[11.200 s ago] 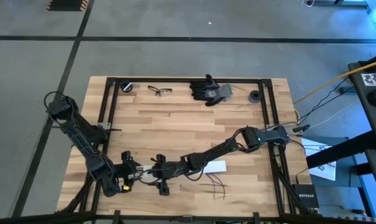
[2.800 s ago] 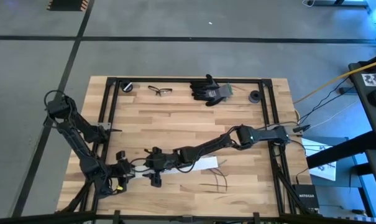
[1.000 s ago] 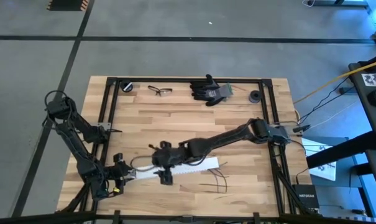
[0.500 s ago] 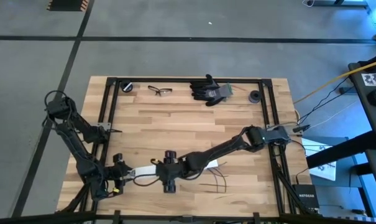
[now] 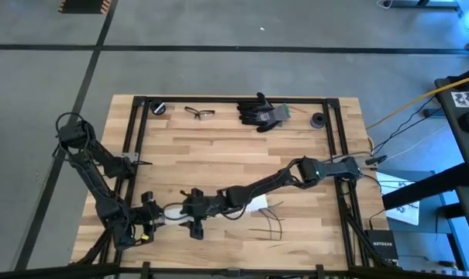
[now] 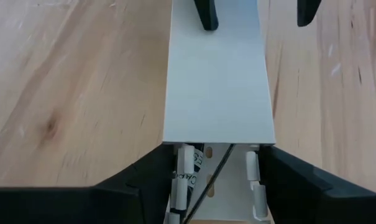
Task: Ziptie cables
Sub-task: Close the cable duct
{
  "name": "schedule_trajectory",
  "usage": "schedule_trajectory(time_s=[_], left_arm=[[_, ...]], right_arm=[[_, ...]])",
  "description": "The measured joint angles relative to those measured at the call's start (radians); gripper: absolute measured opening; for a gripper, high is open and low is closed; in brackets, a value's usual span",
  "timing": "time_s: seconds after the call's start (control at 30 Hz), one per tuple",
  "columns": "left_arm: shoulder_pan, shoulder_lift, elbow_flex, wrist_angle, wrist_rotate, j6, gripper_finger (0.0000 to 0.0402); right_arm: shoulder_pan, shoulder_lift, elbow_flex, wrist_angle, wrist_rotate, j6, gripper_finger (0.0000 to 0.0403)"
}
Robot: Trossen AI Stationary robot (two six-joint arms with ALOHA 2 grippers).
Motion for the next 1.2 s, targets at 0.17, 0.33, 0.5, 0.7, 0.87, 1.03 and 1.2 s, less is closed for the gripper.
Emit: schedule_trajectory(time_s=[0.17, 0.33, 0.5, 0.7, 0.87, 1.03, 1.2], left_arm=[[0.024, 0.0, 0.0, 0.006, 0.008, 0.027, 0.0226], [0.06, -0.061, 0.007, -0.038, 0.089, 0.1, 0.0267], [0.034, -0.125, 0.037, -0.083, 0.098, 0.087, 0.0275], [0.005, -0.086, 0.0, -0.031, 0.067, 0.038, 0.0276], [-0.009, -0.045, -0.023, 0.028, 0.052, 0.035, 0.0273], [-0.019, -0.039, -0.023, 0.023, 0.003, 0.014, 0.0235], [-0.019, -0.038, -0.023, 0.027, -0.011, 0.014, 0.0214]], right_arm=[[0.003, -0.016, -0.002, -0.028, -0.001, -0.049, 0.0203], [0.002, -0.034, -0.002, -0.082, 0.005, -0.062, 0.0202], [0.003, -0.039, -0.002, -0.103, 0.005, -0.074, 0.0202], [0.003, -0.041, -0.001, -0.119, 0.005, -0.075, 0.0202], [0.003, -0.042, -0.001, -0.121, 0.005, -0.078, 0.0202], [0.002, -0.043, -0.001, -0.124, -0.008, -0.089, 0.0202], [0.002, -0.078, -0.003, -0.151, -0.018, -0.101, 0.0202]])
